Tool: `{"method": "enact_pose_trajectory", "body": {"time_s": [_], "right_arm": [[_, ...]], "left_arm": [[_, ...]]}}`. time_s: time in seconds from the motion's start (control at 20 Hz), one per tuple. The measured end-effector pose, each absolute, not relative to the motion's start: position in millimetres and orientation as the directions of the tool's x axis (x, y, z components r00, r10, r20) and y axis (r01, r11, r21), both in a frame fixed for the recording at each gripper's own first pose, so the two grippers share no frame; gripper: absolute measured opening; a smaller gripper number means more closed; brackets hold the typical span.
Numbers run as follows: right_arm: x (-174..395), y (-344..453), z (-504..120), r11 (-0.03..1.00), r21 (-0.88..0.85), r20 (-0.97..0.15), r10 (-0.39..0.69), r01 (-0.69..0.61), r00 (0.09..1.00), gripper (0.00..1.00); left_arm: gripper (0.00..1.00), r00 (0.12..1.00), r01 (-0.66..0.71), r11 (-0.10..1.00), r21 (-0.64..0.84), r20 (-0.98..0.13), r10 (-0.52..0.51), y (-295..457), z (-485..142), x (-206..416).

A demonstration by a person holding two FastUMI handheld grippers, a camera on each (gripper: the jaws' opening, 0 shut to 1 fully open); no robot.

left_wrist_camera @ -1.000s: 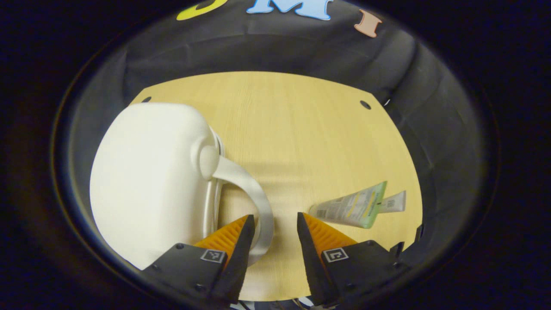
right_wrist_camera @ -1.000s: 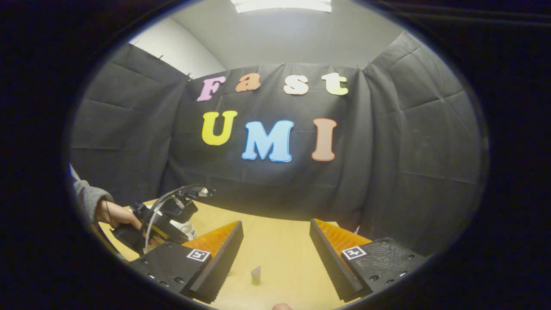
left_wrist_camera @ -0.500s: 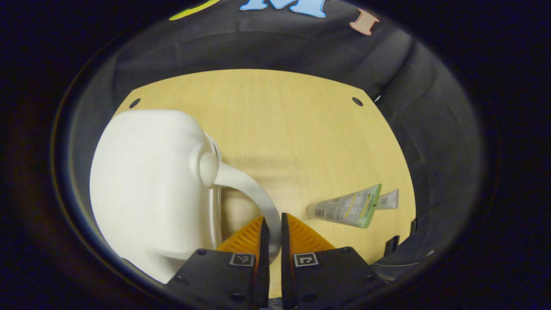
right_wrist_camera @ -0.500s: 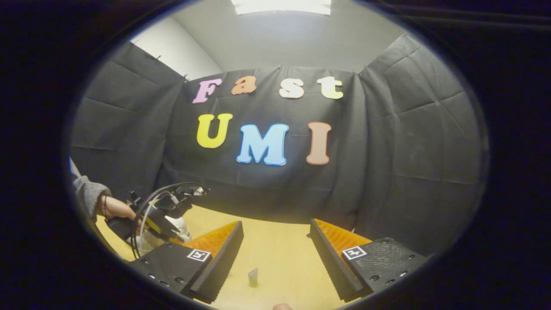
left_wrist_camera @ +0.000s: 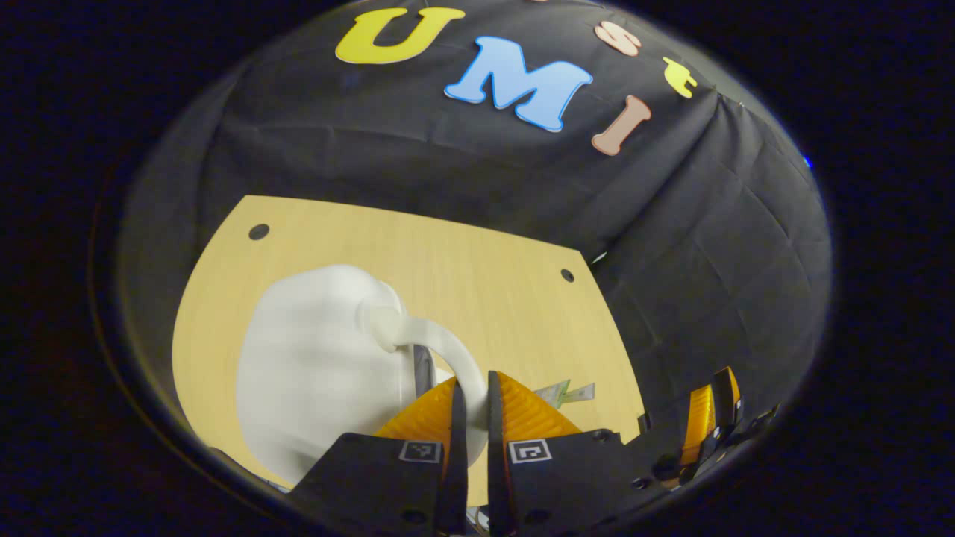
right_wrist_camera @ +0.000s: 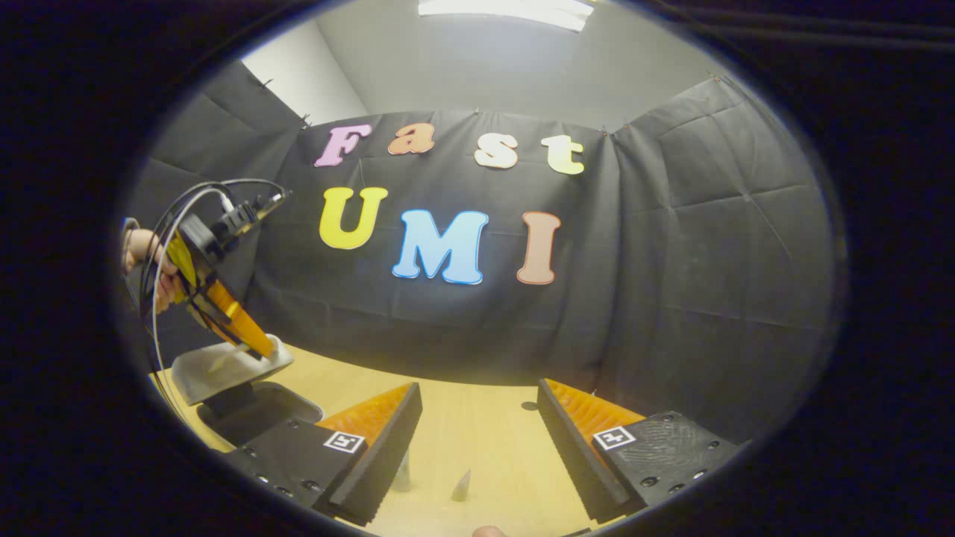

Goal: First open the suitcase, pack the skin care products into it, and then close the suitcase.

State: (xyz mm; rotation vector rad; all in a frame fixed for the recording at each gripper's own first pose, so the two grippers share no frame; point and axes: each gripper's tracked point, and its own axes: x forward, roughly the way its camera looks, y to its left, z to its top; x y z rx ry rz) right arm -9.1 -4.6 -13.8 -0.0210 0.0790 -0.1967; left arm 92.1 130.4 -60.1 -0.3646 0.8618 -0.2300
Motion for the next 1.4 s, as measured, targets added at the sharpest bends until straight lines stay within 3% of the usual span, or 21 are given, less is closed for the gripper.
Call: {"method": "enact_pose_trajectory", "body": {"time_s": [0.2,0.5,0.75,1.0,1.4], "right_arm": [[-1.1,27.5,-2.2,0.975,-0.023,-0.09,-0.224,0.223,0.97,0.94],[9.4,49.7,22.7,0.954,-0.049,-0.073,-0.298,0.295,0.952,0.94],[18.7,60.4,27.7,0.95,-0.048,-0.081,-0.313,0.31,0.946,0.94],[24.4,62.9,24.6,0.945,-0.068,-0.111,-0.327,0.321,0.938,0.94],[12.5,62.1,14.5,0.941,-0.081,-0.145,-0.338,0.33,0.93,0.94]], "left_arm": [[0.18,0.712,0.065,0.903,-0.424,-0.615,-0.339,213.6,-18.5,89.5],[0.18,0.766,-0.019,0.97,-0.243,-0.627,-0.142,367.6,-31.4,100.6],[0.18,0.735,-0.15,0.987,-0.059,-0.674,0.072,498.7,-89.1,113.9],[0.18,0.674,-0.263,0.96,-0.091,-0.73,0.116,576.5,-162.6,108.0],[0.19,0.635,-0.363,0.921,-0.141,-0.761,0.134,625.2,-269.0,88.7]]}}
